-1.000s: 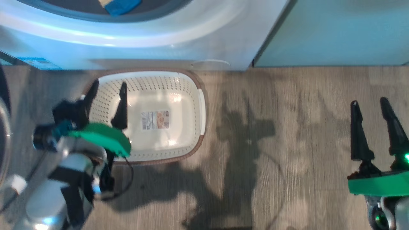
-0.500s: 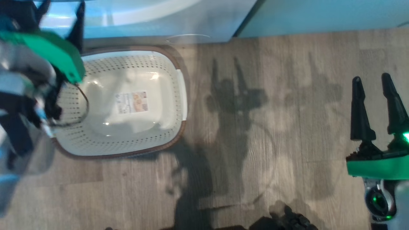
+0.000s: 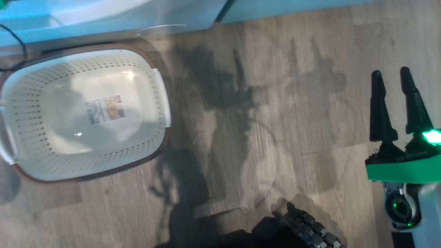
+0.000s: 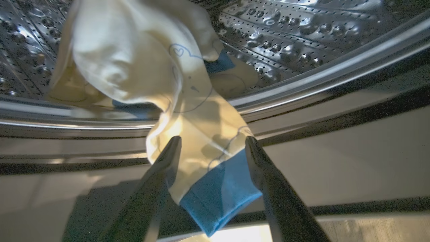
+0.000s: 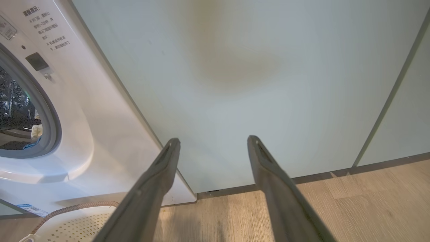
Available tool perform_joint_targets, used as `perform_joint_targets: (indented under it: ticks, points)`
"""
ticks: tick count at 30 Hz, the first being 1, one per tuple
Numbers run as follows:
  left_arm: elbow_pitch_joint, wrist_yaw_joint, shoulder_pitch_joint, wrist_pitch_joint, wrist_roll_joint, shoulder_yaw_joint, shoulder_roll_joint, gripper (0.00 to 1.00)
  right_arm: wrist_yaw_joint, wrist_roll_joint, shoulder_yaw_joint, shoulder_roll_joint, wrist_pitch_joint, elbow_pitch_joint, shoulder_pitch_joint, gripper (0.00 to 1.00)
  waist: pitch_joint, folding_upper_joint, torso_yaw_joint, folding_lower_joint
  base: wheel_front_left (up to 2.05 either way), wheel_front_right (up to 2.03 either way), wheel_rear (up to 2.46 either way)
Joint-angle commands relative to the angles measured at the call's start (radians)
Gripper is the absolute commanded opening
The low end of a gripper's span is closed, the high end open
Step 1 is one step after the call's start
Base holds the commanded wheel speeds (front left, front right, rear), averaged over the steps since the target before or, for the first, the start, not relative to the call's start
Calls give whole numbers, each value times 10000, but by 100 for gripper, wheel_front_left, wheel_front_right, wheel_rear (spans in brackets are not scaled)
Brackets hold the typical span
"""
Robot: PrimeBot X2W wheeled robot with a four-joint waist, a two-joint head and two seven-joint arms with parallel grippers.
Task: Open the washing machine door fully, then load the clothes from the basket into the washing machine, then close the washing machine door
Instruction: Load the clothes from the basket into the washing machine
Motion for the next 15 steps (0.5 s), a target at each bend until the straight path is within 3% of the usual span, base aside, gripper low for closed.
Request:
perform_joint_targets:
  ticks: [1,12,13,15]
  points:
    - [-160,-34,-366,187,-45,424,676,100,-29,104,212,-114,-53,-279,-96,100,163,0,-219,-1,0,0,0]
    - [908,-26,-1328,1823,-276,273,1011,100,-29,412,378,-114,-53,-256,-71,100,419,0,-705,-1,0,0,0]
    - [928,-24,-1360,1917,-268,241,1036,87,-29,420,388,-114,-53,-255,-68,100,435,0,-712,-1,0,0,0]
    - [989,-6,-1425,2061,-357,255,1018,44,-29,432,409,-114,-53,-251,-80,100,462,0,-717,-1,0,0,0]
